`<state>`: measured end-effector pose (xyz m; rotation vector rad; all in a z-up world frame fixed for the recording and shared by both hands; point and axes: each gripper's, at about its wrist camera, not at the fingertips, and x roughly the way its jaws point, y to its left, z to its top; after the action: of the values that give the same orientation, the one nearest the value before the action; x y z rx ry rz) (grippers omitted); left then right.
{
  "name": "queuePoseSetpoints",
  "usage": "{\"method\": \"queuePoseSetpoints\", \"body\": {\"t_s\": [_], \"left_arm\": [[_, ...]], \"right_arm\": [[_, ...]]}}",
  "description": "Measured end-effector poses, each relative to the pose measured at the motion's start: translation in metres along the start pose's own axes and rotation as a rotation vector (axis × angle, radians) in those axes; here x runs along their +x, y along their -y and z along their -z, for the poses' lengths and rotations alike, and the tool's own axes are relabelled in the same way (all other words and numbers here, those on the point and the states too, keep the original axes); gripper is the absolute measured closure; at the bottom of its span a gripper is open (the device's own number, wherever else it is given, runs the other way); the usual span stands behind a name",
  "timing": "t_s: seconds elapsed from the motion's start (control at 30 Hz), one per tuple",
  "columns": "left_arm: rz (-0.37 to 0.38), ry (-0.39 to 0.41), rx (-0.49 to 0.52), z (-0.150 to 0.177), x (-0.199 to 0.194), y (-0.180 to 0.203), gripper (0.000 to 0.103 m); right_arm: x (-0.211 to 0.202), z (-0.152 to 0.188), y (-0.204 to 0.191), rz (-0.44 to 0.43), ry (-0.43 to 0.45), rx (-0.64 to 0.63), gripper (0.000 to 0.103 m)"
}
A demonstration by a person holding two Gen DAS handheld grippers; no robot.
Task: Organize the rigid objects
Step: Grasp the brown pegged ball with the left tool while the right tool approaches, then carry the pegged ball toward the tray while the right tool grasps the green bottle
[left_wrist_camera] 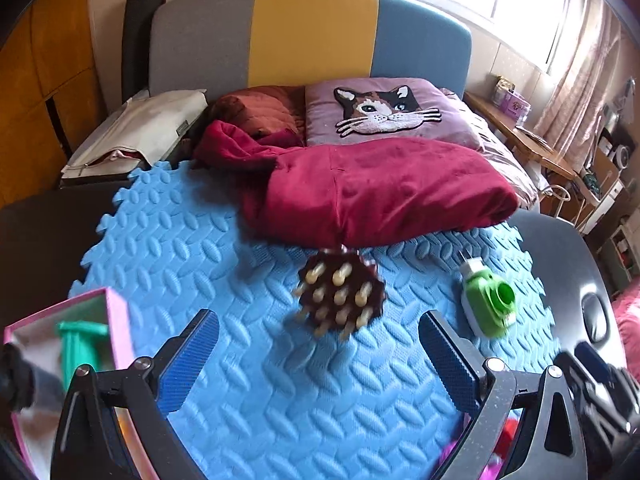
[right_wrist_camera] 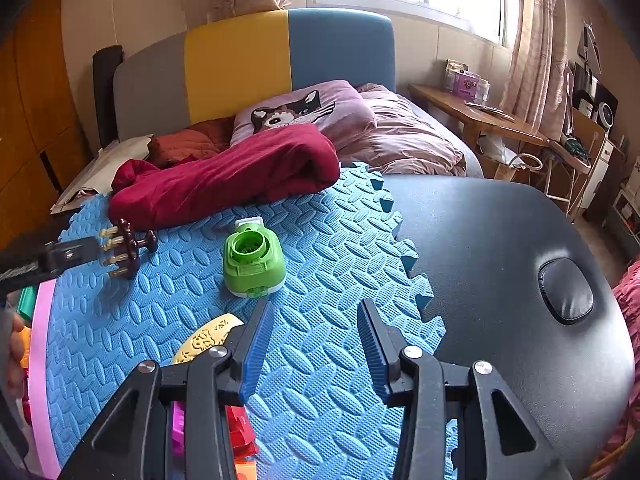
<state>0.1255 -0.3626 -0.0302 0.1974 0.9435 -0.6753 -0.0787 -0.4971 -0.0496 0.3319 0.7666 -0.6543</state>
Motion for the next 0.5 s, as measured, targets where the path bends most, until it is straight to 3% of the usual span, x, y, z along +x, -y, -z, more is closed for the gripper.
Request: {"method": "queuePoseSetpoints", "body": {"t_s": [0.23,0.3,0.33,0.4,0.5], "left_arm": [[0.003,-0.034,-0.011,-0.016,0.039,0.005,0.002],[-0.008,-0.053,-0.002,-0.018,0.052,0.005,0.012],[0.024,-0.081,-0.005,-0.016,0.063,0.003,0.039],[0.053,-0.102,-0.025,-0.013,0.069,0.0,0.04],[0.016,-0.06,0.037,-0.004,0.063,0.006,0.04]], "right_arm": [[0.002,-0.002,0.003,-0.006,-0.001,0.016,0.059],[0.002,-0.002,0.004,-0.008,-0.001,0.017,0.059],[0.002,-0.002,0.004,-0.009,-0.002,0.017,0.059],[0.003,-0.002,0.004,-0.009,-0.004,0.019,0.059],[0.002,-0.003,0.005,-0.009,0.0,0.024,0.059]]}}
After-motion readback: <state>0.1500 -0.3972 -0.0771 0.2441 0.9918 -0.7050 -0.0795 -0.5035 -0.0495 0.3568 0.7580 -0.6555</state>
